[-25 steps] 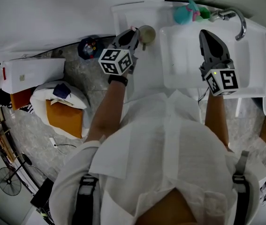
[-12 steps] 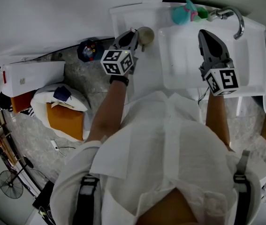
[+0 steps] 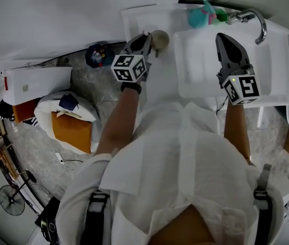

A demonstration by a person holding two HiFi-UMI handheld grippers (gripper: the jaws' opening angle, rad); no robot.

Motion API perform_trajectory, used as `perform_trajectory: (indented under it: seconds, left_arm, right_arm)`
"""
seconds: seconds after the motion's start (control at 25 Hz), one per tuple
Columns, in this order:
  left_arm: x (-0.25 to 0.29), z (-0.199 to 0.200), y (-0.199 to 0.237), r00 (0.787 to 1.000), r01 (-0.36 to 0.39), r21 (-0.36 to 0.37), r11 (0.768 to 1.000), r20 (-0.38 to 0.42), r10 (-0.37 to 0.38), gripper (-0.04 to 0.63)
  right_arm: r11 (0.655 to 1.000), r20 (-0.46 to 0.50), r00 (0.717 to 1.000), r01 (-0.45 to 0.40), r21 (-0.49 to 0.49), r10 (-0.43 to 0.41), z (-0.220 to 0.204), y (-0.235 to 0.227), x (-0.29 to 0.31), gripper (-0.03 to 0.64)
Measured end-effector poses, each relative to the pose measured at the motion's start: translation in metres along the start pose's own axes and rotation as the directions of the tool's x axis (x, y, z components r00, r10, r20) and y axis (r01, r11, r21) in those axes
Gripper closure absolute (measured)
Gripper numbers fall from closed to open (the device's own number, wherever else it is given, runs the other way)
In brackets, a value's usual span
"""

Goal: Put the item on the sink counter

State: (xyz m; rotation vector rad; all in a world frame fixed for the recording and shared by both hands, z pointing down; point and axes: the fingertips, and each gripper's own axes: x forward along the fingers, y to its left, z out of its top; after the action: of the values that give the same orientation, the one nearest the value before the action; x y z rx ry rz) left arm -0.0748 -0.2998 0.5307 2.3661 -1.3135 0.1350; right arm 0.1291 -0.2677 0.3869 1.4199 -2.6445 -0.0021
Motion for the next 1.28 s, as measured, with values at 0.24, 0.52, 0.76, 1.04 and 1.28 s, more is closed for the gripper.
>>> perform_trajectory:
  seconds: [0.24, 0.52, 0.76, 1.04, 1.28]
  left_arm:
    - [0.001, 0.000, -0.001, 1.000, -0.005, 0.012, 1.000, -0.001, 0.006, 0.565]
    - [0.003, 0.000, 0.000, 1.000, 0.001, 0.004, 1.000, 0.000, -0.001, 0.565]
    - [0.006, -0.001, 0.003, 1.000, -0.007, 0.008, 1.000, -0.010, 0.007, 0.565]
    - [0.014, -0.005, 0.006, 0.999, -0.004, 0.017, 1.000, -0.040, 0.004, 0.565]
    - [0.015, -0.004, 0.007, 0.999, -0.003, 0.012, 1.000, -0.039, 0.003, 0.565]
  right_arm:
    - [1.000, 0.001, 1.000, -0.002, 0.001, 0.002, 0.001, 0.000, 0.000, 0.607]
    - [1.000, -0.001, 1.000, -0.003, 0.005, 0.003, 0.000, 0.001, 0.000, 0.607]
    - [1.000, -0.002, 1.000, 0.001, 0.002, -0.001, -0.002, -0.001, -0.001, 0.607]
    - [1.000, -0.004, 1.000, 0.001, 0.007, -0.001, -0.003, 0.000, -0.001, 0.607]
    - [1.000, -0.004, 1.000, 0.006, 0.009, -0.006, -0.004, -0.002, -0.001, 0.607]
